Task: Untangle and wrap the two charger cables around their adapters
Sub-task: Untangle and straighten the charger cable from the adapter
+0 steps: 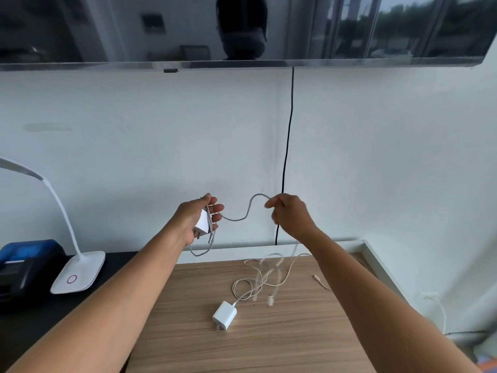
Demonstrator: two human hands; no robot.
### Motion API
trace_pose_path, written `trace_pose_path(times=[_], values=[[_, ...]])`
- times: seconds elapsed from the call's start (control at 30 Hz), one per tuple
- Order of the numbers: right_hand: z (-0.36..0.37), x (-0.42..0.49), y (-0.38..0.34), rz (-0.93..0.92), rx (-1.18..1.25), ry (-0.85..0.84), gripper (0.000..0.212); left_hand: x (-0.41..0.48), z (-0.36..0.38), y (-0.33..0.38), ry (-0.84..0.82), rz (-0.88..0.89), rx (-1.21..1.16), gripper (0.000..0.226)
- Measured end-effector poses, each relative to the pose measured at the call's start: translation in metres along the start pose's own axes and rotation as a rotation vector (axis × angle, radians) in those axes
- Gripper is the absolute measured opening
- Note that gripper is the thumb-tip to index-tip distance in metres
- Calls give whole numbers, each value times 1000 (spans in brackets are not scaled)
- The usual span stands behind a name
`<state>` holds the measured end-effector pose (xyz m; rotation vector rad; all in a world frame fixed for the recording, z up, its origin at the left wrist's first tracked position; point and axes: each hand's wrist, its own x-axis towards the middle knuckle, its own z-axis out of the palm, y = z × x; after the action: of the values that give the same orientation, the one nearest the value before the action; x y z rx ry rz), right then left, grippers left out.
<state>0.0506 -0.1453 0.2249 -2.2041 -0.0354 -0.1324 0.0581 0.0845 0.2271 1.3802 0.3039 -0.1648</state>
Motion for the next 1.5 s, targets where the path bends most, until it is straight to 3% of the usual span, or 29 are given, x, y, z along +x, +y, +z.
trace_pose_path(times=[0.07,0.2,0.37,0.43,0.5,0.57,0.67,0.8,0.9,1.03,1.23,1.5], values=[[-1,3,9,61,-234,4,21,1,-4,-1,0,4,7,20],[5,-3,13,77,-471,-203,22,3,-1,-3,-22,30,31,20],[14,-13,-3,-23,-340,-433,17,5,7,-11,-59,109,129,22],[13,-19,-13,-18,-245,-561,25,3,13,-17,-91,134,201,24],[12,-21,-20,-22,-157,-632,15,-1,18,-22,-148,156,256,26],[13,-18,-24,-41,-56,-553,12,-6,24,-25,-200,165,269,26],[15,-8,-23,-107,-4,-285,15,-12,28,-27,-264,158,323,30],[16,5,-12,-80,-74,-88,26,-15,25,-24,-360,55,341,36],[16,7,-7,-77,-38,-84,27,-19,23,-18,-445,-55,254,39],[8,9,8,-42,46,-98,12,-22,16,-13,-461,-62,227,25],[-5,7,48,118,182,-67,10,-17,-10,-3,-390,-58,-11,17],[0,-5,87,253,228,-198,16,-5,-41,16,-273,14,-262,19]])
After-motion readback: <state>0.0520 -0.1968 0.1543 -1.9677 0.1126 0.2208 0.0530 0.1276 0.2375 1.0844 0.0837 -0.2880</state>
